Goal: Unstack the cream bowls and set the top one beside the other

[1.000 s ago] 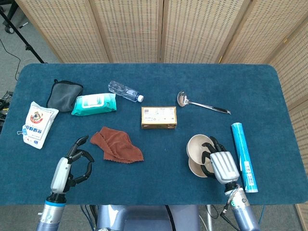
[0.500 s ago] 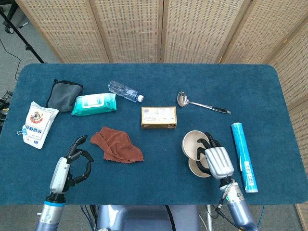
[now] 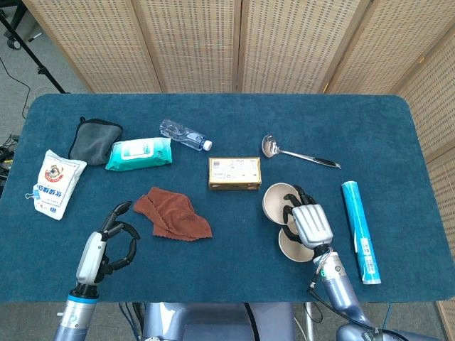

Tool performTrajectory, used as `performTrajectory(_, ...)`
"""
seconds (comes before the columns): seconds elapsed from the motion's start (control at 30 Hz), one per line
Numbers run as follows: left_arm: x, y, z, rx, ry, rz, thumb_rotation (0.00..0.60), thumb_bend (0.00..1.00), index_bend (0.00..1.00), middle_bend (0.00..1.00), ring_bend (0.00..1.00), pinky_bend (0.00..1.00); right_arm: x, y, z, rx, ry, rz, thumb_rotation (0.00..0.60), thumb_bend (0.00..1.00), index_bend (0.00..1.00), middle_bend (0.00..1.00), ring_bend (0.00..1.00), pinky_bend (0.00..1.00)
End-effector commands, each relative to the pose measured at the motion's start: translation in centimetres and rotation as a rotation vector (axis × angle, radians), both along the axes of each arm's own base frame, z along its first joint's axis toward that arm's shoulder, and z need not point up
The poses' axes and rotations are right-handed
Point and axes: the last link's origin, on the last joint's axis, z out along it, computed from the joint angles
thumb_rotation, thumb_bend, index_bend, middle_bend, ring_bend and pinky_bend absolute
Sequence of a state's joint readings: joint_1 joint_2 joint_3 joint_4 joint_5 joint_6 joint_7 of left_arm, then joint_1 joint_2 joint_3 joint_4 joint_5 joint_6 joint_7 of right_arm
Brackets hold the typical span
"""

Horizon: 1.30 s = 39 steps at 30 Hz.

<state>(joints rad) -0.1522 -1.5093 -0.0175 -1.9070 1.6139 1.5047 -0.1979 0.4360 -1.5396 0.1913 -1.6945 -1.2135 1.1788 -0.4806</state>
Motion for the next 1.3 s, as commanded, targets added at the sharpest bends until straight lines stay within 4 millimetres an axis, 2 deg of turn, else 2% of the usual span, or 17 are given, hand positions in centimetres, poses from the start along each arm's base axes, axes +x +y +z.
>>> performTrajectory(0.03,0.0,0.0,0.0,0.002,0.001,0.001,0.600,0.50,0.56,0.17,0.16,0.35,0.0,-0.2,-0.3,0.005,-0.001,-0.001,0.600,0.39,0.64,0.26,0.07,0.24)
performTrajectory(0.33,0.0,0.0,-0.1,-0.001,0.001,0.002,0.600,0.50,0.56,0.17,0.16,0.35,0.5,-0.6,-1.2,0.014,-0.008,0.006,0.600,0.39,0.64,0.26,0.07,0.24)
performTrajectory(0.73,0.1,0.0,0.1,0.002,-0.009,0.000,0.600,0.50,0.56,0.17,0.16,0.35,1.1,0.1,-2.6,0.036,-0.027,0.009,0.600,0.39,0.64,0.26,0.07,0.24)
performTrajectory(0.97,0.1,0.0,0.3,0.007,-0.015,-0.002,0.600,0.50,0.56,0.17,0.16,0.35,1.2,0.4,-2.9,0.038,-0.039,0.010,0.600,0.35,0.64,0.26,0.07,0.24)
performTrajectory(1.13,0.1,0.1,0.5,0.011,-0.018,0.000,0.600,0.50,0.56,0.17,0.16,0.35,1.3,0.5,-3.0,0.037,-0.046,0.015,0.600,0.26,0.64,0.25,0.07,0.24)
performTrajectory(1.3,0.1,0.1,0.5,0.012,-0.020,-0.001,0.600,0.50,0.56,0.17,0.16,0.35,1.4,0.5,-2.9,0.028,-0.055,0.018,0.600,0.24,0.57,0.21,0.07,0.24)
